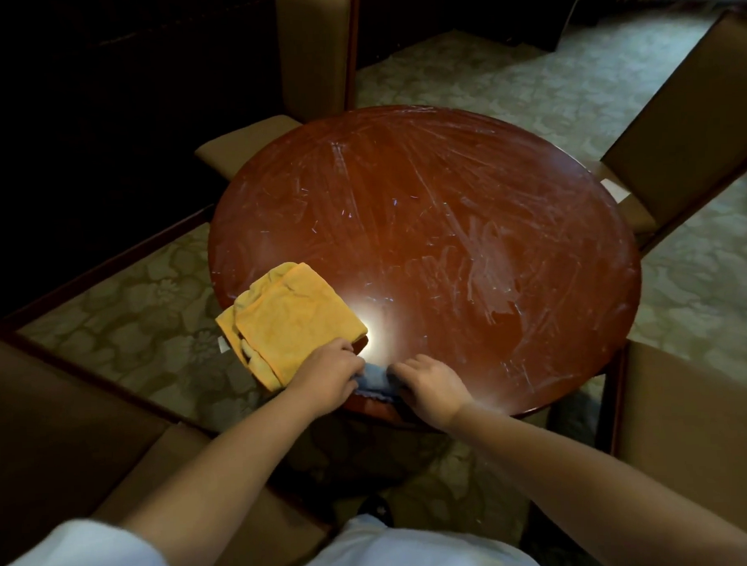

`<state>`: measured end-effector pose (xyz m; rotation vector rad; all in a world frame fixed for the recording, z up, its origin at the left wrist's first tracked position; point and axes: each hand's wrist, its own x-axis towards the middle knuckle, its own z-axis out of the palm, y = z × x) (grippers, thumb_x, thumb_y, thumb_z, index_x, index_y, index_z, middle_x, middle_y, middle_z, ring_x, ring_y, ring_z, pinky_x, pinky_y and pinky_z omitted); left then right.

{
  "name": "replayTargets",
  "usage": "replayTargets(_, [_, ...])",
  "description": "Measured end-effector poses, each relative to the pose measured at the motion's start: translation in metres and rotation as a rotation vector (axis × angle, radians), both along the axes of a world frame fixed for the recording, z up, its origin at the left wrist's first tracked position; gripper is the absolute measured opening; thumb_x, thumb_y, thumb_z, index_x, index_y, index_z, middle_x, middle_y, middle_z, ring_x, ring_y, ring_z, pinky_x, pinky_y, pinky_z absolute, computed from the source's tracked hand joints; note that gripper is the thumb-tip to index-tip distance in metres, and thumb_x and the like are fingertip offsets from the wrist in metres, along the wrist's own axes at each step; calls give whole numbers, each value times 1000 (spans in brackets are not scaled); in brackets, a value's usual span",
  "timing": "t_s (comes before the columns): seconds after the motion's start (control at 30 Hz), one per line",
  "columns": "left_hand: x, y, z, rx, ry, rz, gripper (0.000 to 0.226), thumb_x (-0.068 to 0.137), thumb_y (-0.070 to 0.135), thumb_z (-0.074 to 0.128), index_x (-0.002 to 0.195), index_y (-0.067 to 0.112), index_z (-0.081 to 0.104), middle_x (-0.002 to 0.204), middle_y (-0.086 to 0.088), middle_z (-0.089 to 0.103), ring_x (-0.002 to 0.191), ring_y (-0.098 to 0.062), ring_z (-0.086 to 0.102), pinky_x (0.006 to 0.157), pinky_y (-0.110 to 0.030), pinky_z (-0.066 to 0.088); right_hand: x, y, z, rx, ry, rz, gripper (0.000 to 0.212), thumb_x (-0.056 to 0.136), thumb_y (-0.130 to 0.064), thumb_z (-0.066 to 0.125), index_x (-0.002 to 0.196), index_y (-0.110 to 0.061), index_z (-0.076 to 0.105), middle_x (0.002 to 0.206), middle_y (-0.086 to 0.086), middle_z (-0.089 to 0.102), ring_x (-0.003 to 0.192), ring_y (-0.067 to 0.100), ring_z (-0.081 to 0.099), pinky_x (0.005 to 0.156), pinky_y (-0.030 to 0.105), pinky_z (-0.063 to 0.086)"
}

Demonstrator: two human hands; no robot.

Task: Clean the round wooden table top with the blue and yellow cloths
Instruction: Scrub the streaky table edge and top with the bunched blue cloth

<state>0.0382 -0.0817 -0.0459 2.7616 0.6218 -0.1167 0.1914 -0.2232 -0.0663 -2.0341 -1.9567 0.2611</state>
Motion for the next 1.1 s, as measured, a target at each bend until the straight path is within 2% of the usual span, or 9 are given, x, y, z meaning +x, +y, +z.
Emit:
replayTargets(0.17, [-1,-19,1,-24,138,-152,16,89,22,59,102,15,64,105,-1,62,97,-20,57,76,-28,41,3,-28,-11,57,-52,166,18,77,-17,76,94,-16,69,92,2,66,78,21,59,62,29,50])
replayTargets(0.3, [11,-5,2,-47,61,-75,16,90,20,58,103,12,63,109,-1,60,97,-18,57,78,-27,44,9,-4,-5,55,-90,40,25,67,-11,83,89,-13,71,88,5,66,69,25,61,54,34,54])
replayTargets(0.43, [21,5,2,-7,49,-43,19,89,18,59,106,12,66,107,-4,65,100,-23,59,84,-34,47,11,8,5,-77,-141,-11,26,87,-14,64,113,-12,67,114,10,60,95,32,57,75,41,51])
replayTargets(0.53, [14,-6,-4,-39,106,-109,22,87,19,63,107,14,67,110,-3,65,103,-22,59,88,-32,47,9,-23,4,13,-54,83,28,77,-15,75,104,-15,69,99,6,63,82,26,59,65,35,52])
replayTargets(0.63, [7,-27,-14,2,116,-181,22,85,17,59,103,10,69,108,-7,66,103,-26,60,87,-37,48,14,-51,-9,40,-29,156,30,76,-16,77,105,-16,68,96,4,62,79,23,59,61,31,51])
replayTargets(0.77, [20,-29,-18,28,81,-56,21,89,18,55,102,7,68,105,-9,66,100,-27,60,85,-37,48,27,-29,-2,40,-73,55,38,65,-11,83,102,-16,72,92,4,66,75,25,62,57,31,52])
replayTargets(0.87, [29,-28,-14,42,86,-23,22,89,17,52,103,7,66,104,-10,65,99,-28,60,85,-38,49,31,-24,4,22,-60,-34,34,69,-8,77,102,-17,73,93,6,67,78,30,62,60,37,52])
replayTargets(1.0, [31,-54,-4,24,129,-218,22,89,21,57,103,8,68,106,-5,63,98,-22,58,84,-39,49,35,-77,-7,36,-23,52,39,72,-17,80,108,-20,69,98,1,63,81,23,59,62,31,50])
replayTargets(1.1, [39,-66,-3,38,124,-251,22,91,21,55,105,7,65,108,-5,61,100,-23,57,84,-37,48,49,-88,-5,40,-67,55,42,70,-20,82,111,-20,69,100,0,64,82,22,61,63,30,50])
